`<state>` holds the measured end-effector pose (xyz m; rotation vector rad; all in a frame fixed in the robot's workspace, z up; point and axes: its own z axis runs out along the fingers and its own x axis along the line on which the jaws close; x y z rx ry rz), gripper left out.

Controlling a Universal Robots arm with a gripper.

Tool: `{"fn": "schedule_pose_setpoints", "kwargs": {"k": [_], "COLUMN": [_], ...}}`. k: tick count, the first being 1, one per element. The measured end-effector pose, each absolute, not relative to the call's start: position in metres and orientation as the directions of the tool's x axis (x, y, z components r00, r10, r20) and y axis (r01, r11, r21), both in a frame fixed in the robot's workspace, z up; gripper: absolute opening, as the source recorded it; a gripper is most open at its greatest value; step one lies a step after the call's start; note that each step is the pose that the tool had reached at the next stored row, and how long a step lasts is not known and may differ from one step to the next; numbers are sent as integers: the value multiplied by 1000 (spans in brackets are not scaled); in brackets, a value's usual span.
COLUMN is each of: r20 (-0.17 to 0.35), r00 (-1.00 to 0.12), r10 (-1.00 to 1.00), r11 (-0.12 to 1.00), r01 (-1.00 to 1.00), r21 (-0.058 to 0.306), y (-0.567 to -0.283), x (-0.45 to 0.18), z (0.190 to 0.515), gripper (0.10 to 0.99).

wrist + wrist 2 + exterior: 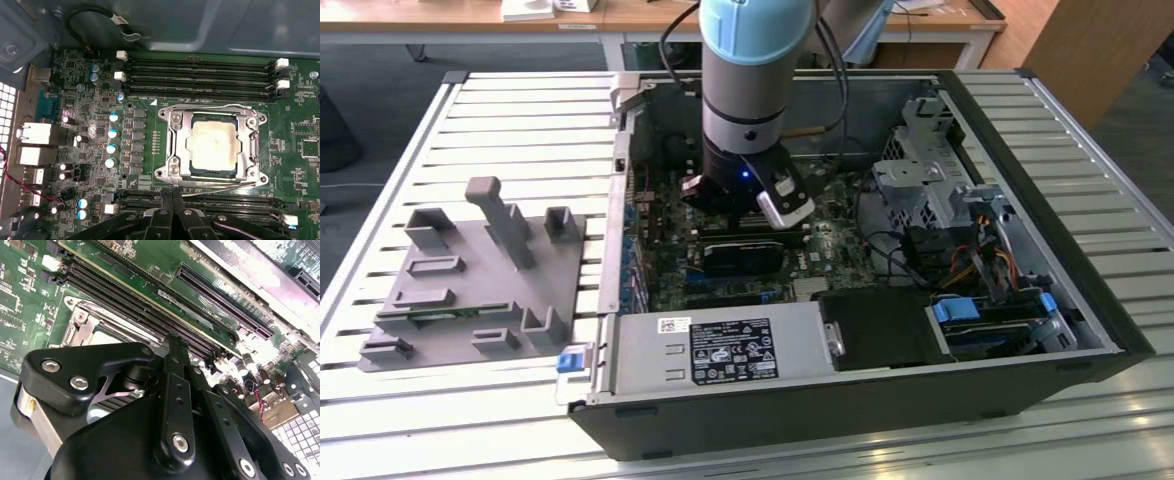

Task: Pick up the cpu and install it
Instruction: 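Install the second cpu locking lever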

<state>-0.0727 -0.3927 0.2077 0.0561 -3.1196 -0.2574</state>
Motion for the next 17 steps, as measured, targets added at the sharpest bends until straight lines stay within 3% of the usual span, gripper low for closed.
{"fn": "schedule_pose_setpoints", "kwargs": {"k": [8, 17], "r20": [8, 6], "r00": [-999, -999], "r10": [-37, -37], "r11": [984, 974], "r01": [-35, -35], "r21": [176, 223], "y": [-393, -393], "x": [-74, -75], "z": [203, 197], "gripper": [106, 106]}}
